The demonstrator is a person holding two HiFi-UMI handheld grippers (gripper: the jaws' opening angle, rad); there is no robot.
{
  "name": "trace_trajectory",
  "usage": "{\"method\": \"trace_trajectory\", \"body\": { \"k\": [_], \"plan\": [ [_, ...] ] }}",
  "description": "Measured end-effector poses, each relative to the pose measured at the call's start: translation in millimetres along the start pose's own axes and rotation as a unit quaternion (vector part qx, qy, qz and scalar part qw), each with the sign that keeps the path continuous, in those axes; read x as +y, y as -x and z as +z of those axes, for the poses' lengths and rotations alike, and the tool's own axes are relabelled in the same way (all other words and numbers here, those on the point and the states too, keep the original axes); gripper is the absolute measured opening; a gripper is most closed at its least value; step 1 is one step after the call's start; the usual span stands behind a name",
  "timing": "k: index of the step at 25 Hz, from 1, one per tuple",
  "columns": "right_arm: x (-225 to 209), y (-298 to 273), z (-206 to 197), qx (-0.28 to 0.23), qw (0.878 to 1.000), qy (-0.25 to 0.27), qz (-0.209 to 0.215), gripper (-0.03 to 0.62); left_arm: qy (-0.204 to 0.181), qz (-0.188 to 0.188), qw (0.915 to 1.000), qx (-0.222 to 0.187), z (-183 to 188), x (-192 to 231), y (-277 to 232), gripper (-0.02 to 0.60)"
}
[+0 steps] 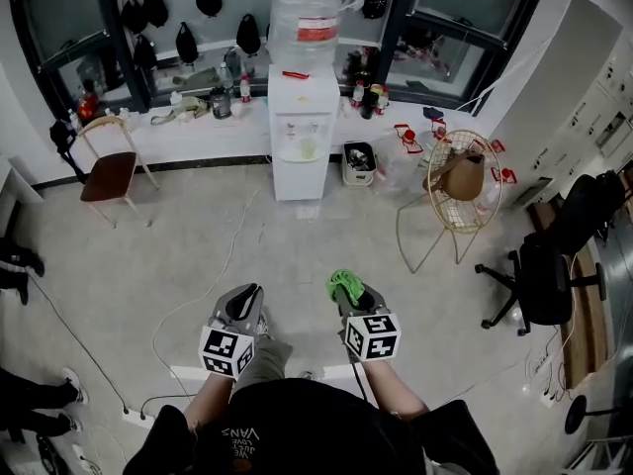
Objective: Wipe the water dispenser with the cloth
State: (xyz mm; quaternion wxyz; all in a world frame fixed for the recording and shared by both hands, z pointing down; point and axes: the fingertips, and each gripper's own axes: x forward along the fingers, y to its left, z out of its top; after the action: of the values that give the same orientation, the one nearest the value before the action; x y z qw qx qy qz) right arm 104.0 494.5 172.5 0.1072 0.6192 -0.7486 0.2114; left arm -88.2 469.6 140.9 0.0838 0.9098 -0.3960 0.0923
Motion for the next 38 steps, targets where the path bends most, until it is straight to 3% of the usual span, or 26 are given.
{"method": "trace_trajectory", "body": {
  "k": [14, 23, 29, 38],
  "plan": [
    [-31.1, -159.0, 68.9, 0.035, 0.998, -0.004, -0.058, 0.094, 0.003, -0.060, 0.9981, 0.014, 31.5, 134.2, -153.8, 0.003],
    [-31.7, -243.3, 95.7, 0.055, 0.997, -0.017, -0.060, 0.094, 0.003, -0.050, 0.9981, 0.035, 34.3, 222.1, -211.0, 0.003],
    [-60.4, -278.5, 101.1, 0.063, 0.996, -0.018, -0.052, 0.094, 0.014, -0.032, 0.9981, 0.050, 27.9, 226.3, -248.0, 0.003],
    [-119.5, -340.5, 112.0, 0.099, 0.995, -0.001, 0.009, 0.094, 0.039, 0.032, 0.9955, 0.081, 23.3, 215.1, -315.0, 0.003]
  ]
}}
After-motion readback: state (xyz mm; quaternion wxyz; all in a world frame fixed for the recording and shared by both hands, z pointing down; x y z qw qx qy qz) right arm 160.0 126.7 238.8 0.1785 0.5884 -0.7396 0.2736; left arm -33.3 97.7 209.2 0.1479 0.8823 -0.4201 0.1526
